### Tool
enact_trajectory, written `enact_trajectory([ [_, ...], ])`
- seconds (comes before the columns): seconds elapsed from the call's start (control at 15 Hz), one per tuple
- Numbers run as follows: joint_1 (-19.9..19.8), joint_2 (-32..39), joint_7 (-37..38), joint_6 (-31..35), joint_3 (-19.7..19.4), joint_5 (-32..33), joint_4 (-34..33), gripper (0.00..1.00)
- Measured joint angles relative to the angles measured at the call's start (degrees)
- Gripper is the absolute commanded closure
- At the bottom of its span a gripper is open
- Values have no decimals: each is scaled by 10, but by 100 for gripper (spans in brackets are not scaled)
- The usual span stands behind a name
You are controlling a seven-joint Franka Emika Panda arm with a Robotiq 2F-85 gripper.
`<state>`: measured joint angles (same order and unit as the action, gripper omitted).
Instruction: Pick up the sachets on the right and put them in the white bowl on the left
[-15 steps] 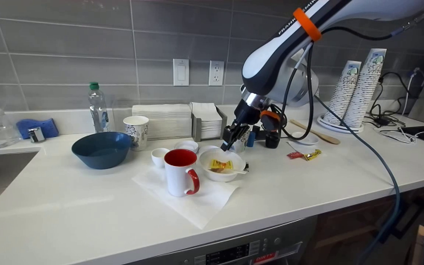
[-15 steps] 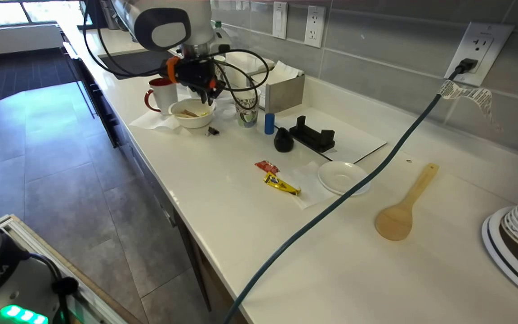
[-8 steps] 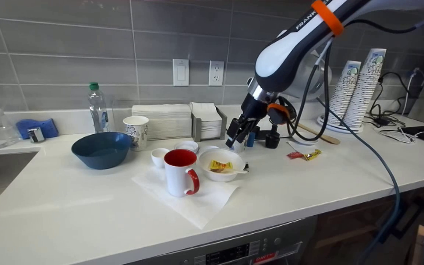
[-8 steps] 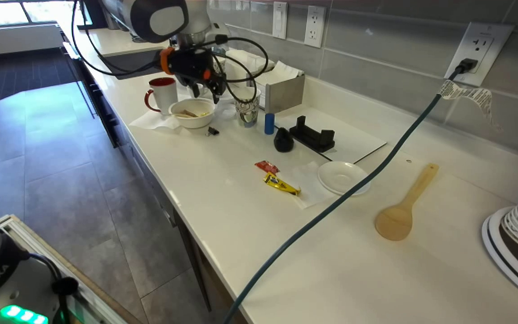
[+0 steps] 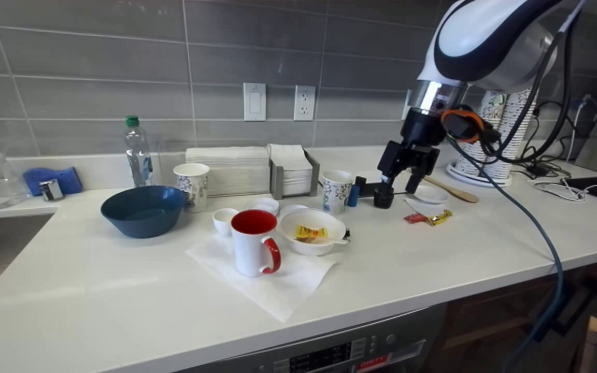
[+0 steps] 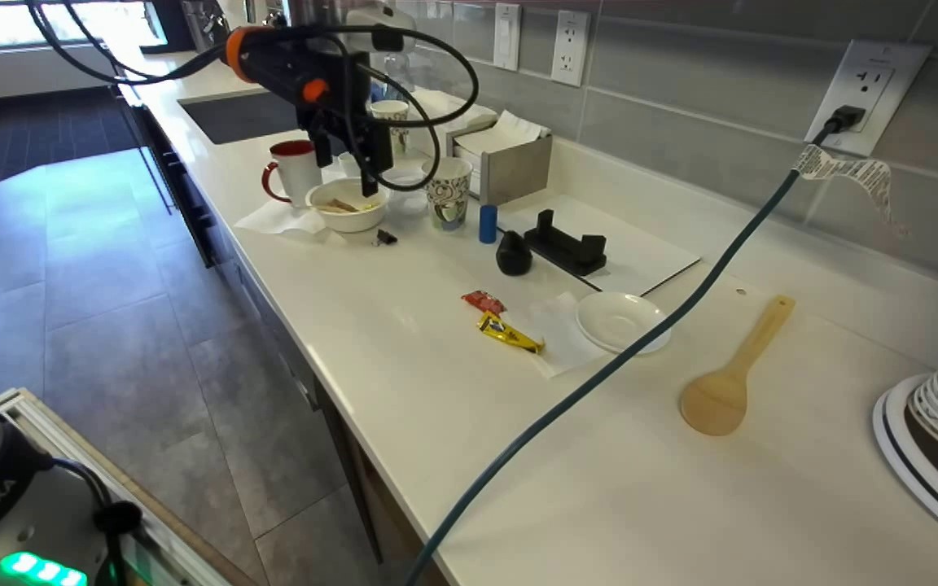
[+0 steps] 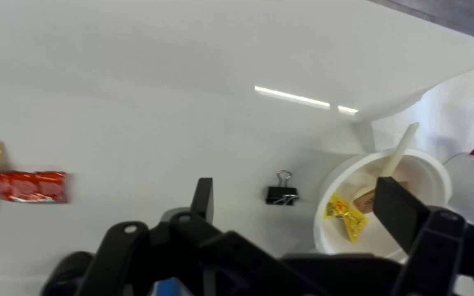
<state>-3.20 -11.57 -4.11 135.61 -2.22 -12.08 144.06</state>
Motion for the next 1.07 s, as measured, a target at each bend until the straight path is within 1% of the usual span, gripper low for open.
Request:
enact_trajectory([
  [0.13, -24, -14, 32, -6, -20, 13, 12, 0],
  [0.27, -49, -12, 60, -4, -38, 20, 16, 0],
  [0.6, -96, 25, 161, 21, -64, 45, 16, 0],
  [0.67, -103, 38, 188, 34, -65, 58, 15, 0],
  [0.87, -118, 89, 289, 77, -70, 129, 6, 0],
  [0.93, -118, 103, 311, 83, -71, 144, 1, 0],
  [1.07, -118, 119, 327, 85, -71, 152, -8, 0],
])
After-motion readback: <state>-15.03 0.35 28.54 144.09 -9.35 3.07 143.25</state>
